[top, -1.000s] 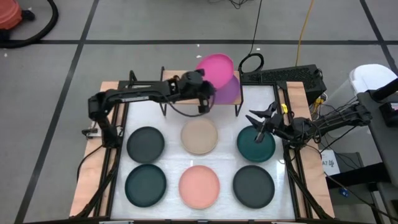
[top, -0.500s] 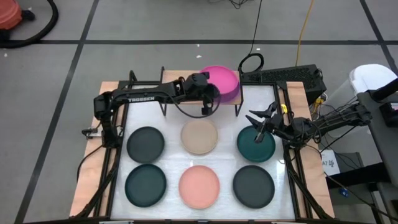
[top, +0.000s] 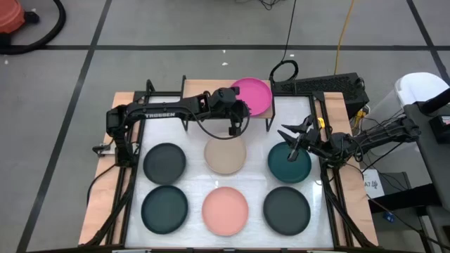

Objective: Place and stack plates onto a shelf
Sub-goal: Stack the right dark green plate on top of the pink plate on the shelf

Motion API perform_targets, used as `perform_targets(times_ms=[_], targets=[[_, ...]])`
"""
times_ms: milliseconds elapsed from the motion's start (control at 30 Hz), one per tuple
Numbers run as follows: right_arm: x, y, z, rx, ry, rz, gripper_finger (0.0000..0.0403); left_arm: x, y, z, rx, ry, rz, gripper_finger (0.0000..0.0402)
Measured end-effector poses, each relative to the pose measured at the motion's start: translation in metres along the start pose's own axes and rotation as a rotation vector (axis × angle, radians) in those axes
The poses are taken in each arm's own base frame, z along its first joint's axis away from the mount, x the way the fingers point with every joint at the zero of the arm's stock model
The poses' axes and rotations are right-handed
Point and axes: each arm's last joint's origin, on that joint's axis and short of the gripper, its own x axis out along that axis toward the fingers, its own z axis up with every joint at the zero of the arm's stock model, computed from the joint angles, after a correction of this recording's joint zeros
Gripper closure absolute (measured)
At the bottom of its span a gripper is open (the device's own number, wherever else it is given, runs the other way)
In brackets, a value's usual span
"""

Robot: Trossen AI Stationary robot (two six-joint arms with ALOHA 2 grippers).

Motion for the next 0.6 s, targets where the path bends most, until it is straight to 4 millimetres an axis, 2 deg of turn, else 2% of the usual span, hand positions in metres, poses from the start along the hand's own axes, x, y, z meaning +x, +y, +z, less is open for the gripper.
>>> perform_targets(times_ms=[367,467,600], targets=[[0.000,0.000,-0.001,-0.005,0.011,0.003,0.0297,-0.005,0.002,0.002,-0.041,-0.001,0.010,0.0325],[0.000,0.000,-0.002,-0.008,0.017,0.004,0.0297,-0.010,0.003,0.004,-0.057,-0.010,0.014,0.0307],[0.000,0.001,-0.002,-0.008,0.021,0.005,0.0297,-0.031,0.009,0.014,-0.080,-0.044,0.030,0.0263]])
